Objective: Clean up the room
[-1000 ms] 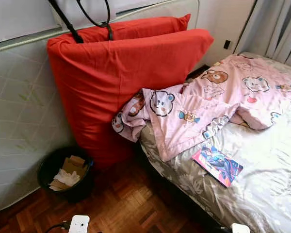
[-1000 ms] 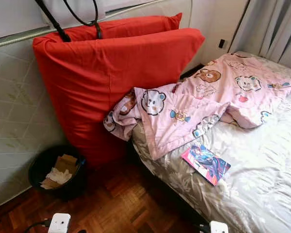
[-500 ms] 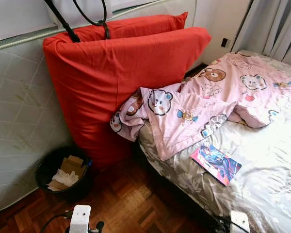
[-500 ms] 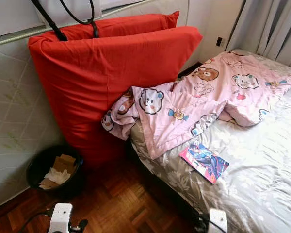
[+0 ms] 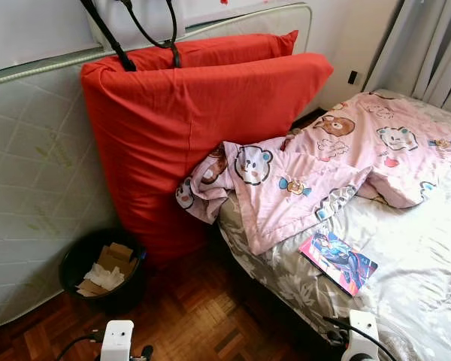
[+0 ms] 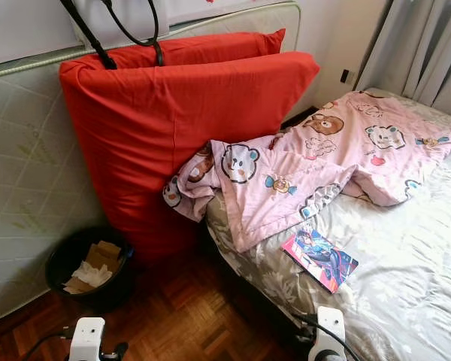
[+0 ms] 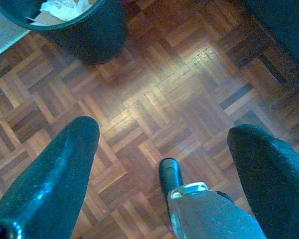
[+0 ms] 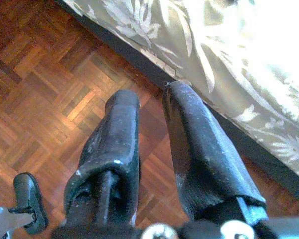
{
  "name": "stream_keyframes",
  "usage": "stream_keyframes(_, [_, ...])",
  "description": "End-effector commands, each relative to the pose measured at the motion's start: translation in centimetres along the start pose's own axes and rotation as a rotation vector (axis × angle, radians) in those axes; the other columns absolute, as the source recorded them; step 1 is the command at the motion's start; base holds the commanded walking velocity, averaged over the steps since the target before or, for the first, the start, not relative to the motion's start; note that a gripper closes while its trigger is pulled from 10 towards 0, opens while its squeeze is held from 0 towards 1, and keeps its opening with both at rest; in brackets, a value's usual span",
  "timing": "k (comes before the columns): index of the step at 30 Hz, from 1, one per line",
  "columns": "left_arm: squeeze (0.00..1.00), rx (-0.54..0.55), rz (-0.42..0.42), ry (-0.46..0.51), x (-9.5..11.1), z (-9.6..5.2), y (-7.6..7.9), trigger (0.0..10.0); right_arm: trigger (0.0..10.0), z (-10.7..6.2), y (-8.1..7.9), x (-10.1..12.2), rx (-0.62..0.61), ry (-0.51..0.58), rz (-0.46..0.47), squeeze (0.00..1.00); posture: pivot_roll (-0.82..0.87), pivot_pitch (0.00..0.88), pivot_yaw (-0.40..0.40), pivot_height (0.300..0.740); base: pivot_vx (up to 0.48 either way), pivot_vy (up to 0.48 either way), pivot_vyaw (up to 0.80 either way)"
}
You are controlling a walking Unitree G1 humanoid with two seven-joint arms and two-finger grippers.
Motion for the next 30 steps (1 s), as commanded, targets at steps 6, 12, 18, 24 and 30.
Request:
stream_keyframes(6, [0.0,0.019,-0.005,-0.021,-0.3,0.0,-0.5,10.0,10.0,0.3,0.0,0.6,-0.017,-0.009,0.018,0.0,-0.09,0.0,-0.011,0.74,0.0,0.0,0.0])
stream_keyframes(12, [0.0,-0.004,0.005,-0.001,0.5,0.3,0.6,10.0,10.0,0.3,-0.1,0.8,-0.022,-0.013,0.028,0.0,-0.08,0.0,-0.013,0.74,0.0,0.0,0.0])
stream_keyframes(18, [0.0,-0.013,0.004,0.015,1.2,0.5,0.9,10.0,10.0,0.4,-0.2,1.1,-0.022,-0.011,0.027,0.0,-0.08,0.0,-0.015,0.74,0.0,0.0,0.0])
stream_keyframes(24, [0.0,-0.016,0.003,0.018,1.3,0.5,0.8,10.0,10.0,0.5,0.0,1.6,-0.028,0.007,0.035,0.0,-0.08,0.0,-0.017,0.74,0.0,0.0,0.0])
stream_keyframes(30, [0.0,-0.016,0.002,0.024,1.5,0.6,0.8,10.0,10.0,0.4,-0.2,3.0,-0.011,0.121,0.063,0.0,-0.07,0.0,-0.019,0.74,0.0,0.0,0.0])
Point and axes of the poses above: a point about 5 cm out from each wrist's last joint towards the gripper, its own z axis pointing out of the wrist towards the gripper, its own x axis along the axis of the wrist's last joint, y = z × x, the point moved 3 cm from there along z, pointing out of the wrist towards the gripper, and after that the axes turned 7 degrees about -z, right-handed, at the moved point
